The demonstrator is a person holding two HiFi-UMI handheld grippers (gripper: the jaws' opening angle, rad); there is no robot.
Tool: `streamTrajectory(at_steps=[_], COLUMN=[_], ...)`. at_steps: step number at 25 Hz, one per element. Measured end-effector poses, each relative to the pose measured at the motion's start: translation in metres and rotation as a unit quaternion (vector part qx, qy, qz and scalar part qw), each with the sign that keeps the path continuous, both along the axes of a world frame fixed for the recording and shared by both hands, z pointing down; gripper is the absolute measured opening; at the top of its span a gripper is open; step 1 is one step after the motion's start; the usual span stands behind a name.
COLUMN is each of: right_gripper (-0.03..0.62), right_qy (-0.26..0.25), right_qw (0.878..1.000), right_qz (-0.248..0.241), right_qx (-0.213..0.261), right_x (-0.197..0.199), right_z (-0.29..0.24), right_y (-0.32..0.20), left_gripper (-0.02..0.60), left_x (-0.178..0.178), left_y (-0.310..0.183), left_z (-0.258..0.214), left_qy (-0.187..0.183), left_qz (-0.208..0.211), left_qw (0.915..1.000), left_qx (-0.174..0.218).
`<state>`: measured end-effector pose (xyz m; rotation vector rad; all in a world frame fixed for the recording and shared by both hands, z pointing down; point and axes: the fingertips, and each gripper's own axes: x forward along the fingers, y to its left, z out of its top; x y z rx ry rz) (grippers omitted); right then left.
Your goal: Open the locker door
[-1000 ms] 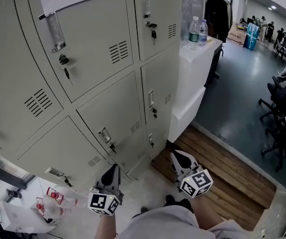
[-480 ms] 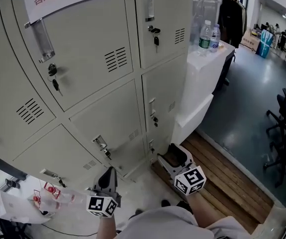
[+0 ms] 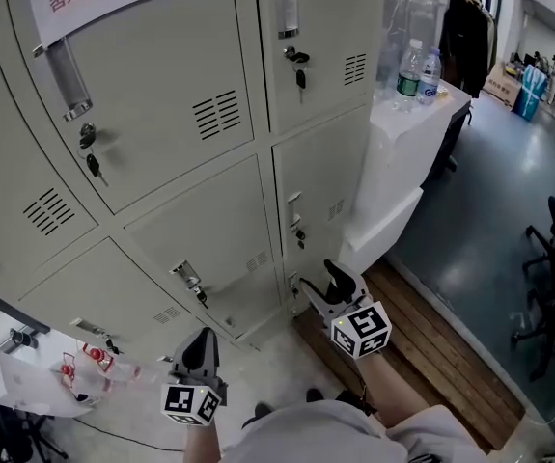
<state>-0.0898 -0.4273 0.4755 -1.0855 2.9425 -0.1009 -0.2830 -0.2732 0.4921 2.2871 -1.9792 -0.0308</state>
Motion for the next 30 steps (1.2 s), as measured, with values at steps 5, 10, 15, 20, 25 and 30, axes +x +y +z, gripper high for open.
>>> streamTrajectory(at_steps=[5,10,15,20,25,30], right_gripper=[0.249,0.249,0.247,0.247,0.247,0.247], right_qy=[0.025,0.037,0.042,0.045,0.04,0.039], right_qw=[0.999,0.999,0.998,0.998,0.997,0.998], right_qz=[-0.021,-0.032,-0.032,-0.047,-0.054,-0.051], right_qx=[0.012,0.014,0.018,0.026,0.028,0.024], right_x=[-0.024,-0.048,-0.062,-0.077,-0.083,-0.087], right_z=[0.007,0.011,0.008,0.005,0.005,0.008], right_y=[-0.041,-0.08,-0.114,-0.125,-0.126,-0.128], left_gripper=[0.002,0.003,0.003,0.003,0.003,0.003], left_x=[-0.01,-0.024,-0.034,-0.043,-0.045,-0.046], left_y=[0.012,0.027,0.034,0.036,0.034,0.031], left_z=[-0.001,-0.002,-0.001,0.0,0.003,0.005], left_qy=[-0.002,-0.007,-0.011,-0.01,-0.008,-0.004], left_qz=[-0.04,-0.081,-0.109,-0.128,-0.132,-0.131], left_qw=[0.9992,0.9966,0.9939,0.9916,0.9911,0.9912], left_qx=[-0.003,-0.011,-0.011,-0.012,-0.016,-0.019])
